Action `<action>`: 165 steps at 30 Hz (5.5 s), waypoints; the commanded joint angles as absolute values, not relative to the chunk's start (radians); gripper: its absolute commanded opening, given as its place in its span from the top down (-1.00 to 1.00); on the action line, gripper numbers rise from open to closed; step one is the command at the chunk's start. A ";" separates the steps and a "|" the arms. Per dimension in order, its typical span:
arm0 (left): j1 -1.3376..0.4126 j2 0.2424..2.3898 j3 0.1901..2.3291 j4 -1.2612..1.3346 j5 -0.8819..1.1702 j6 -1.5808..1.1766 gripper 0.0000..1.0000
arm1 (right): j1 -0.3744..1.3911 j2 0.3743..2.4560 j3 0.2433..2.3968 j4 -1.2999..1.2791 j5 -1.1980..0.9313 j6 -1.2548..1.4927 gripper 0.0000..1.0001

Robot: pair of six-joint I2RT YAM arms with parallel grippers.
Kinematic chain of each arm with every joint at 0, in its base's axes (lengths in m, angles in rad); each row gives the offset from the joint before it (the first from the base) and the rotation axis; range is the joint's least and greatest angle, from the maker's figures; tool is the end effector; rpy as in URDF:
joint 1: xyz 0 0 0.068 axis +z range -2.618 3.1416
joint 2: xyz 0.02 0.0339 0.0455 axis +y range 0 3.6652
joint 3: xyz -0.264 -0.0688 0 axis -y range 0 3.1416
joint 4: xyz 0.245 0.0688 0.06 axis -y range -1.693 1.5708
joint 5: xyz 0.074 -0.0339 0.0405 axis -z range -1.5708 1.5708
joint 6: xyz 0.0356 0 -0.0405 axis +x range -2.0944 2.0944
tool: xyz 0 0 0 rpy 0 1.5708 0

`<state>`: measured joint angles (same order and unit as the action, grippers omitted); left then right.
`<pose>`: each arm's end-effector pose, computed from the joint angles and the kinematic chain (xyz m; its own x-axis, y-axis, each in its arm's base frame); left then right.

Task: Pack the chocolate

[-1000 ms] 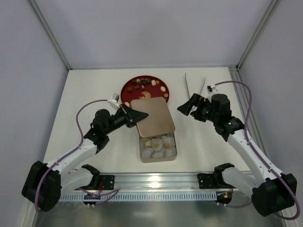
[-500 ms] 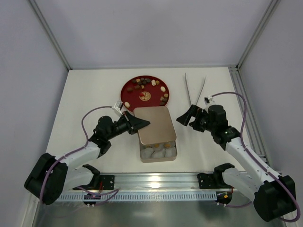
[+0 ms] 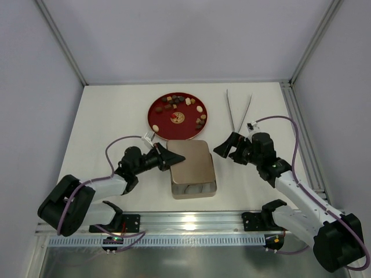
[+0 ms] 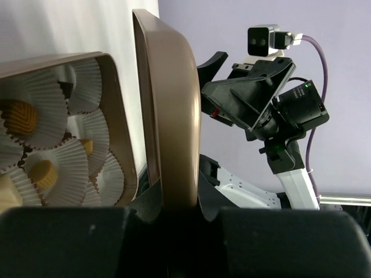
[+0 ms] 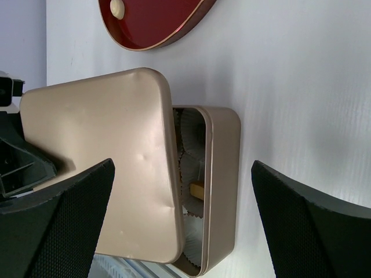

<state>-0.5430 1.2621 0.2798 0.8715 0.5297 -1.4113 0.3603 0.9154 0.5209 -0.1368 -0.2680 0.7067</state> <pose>0.1874 -0.1341 0.1830 -0.8798 -0.4642 -0.1027 0.0456 0.1325 -0.9901 0.1855 0.0799 0.2291 -0.7201 0.3978 -0.5686 -0.1132 0.7410 0.6619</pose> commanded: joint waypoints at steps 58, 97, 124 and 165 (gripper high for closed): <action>-0.462 1.261 0.285 0.606 0.704 -1.232 0.05 | 0.511 0.985 0.465 -0.005 -0.133 0.738 -0.99; -0.365 1.183 0.434 0.003 0.655 -0.916 -0.09 | 0.543 1.012 0.451 0.026 -0.109 0.742 -0.90; -0.373 1.235 0.529 -0.130 0.637 -0.831 0.07 | 0.607 1.066 0.451 0.058 -0.080 0.755 -0.69; -0.578 1.330 0.792 -0.491 0.425 -0.644 0.16 | 0.644 1.091 0.431 0.089 -0.067 0.776 -0.16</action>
